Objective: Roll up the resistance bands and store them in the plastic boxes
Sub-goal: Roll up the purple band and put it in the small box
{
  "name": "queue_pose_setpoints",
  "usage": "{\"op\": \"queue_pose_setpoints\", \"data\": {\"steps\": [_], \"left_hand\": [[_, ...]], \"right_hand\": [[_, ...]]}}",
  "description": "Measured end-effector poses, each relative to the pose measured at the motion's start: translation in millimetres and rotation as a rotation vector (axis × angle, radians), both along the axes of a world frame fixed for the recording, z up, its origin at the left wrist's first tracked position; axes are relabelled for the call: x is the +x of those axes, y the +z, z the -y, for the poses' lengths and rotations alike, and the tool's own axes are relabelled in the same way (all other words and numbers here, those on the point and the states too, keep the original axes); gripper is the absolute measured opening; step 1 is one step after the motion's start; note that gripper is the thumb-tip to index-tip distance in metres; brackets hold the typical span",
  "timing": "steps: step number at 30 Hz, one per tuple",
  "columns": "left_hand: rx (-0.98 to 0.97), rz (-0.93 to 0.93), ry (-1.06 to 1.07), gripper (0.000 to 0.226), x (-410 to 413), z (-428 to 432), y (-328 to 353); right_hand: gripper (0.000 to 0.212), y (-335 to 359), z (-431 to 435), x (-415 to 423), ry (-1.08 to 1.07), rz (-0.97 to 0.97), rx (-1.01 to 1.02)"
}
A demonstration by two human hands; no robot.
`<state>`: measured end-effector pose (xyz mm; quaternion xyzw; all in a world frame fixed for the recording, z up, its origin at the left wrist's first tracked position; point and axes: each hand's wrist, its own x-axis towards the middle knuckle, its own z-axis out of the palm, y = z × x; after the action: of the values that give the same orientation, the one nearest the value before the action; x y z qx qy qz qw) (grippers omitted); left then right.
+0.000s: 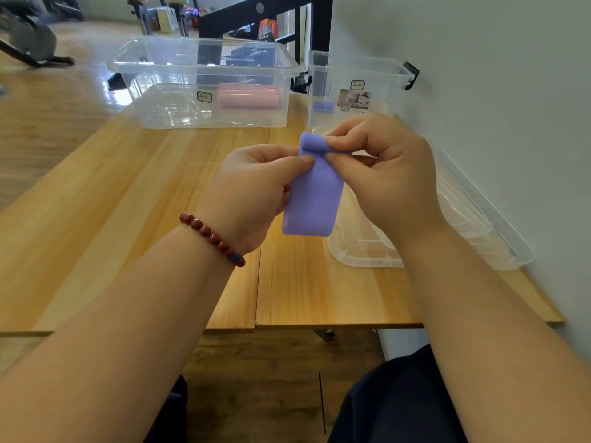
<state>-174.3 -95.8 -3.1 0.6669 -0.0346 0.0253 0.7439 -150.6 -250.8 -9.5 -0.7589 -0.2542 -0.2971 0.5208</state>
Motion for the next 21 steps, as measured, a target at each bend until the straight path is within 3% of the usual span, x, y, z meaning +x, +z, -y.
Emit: {"op": "queue_pose_setpoints", "data": {"steps": [5, 9, 11, 14, 18, 21], "left_hand": [[-0.028, 0.01, -0.033, 0.014, -4.0, -1.3, 3.0], [-0.032, -0.002, -0.036, 0.05, -2.9, -3.1, 2.6], [-0.042, -0.001, -0.005, 0.046, -1.5, -3.8, 2.0], [-0.037, 0.007, 0.042, 0.028, -0.2, -5.0, 2.5], [0.0, 0.039, 0.047, 0.013, 1.7, -7.2, 2.9], [0.006, 0.042, 0.024, 0.012, 2.7, -6.9, 1.3]], "right_hand": [[0.01, -1.0, 4.2, 4.4, -0.016, 0.115, -0.121], [0.011, -0.3, 3.7, 6.3, -0.001, 0.199, -0.204], [0.014, -2.0, 2.0, 5.5, 0.038, 0.189, -0.207], [0.022, -1.2, -0.3, 1.9, 0.078, 0.063, -0.119], [0.013, 3.4, -2.4, 0.8, 0.112, -0.277, 0.162], [0.006, 5.8, -4.0, -1.6, 0.116, -0.345, 0.174]]}}
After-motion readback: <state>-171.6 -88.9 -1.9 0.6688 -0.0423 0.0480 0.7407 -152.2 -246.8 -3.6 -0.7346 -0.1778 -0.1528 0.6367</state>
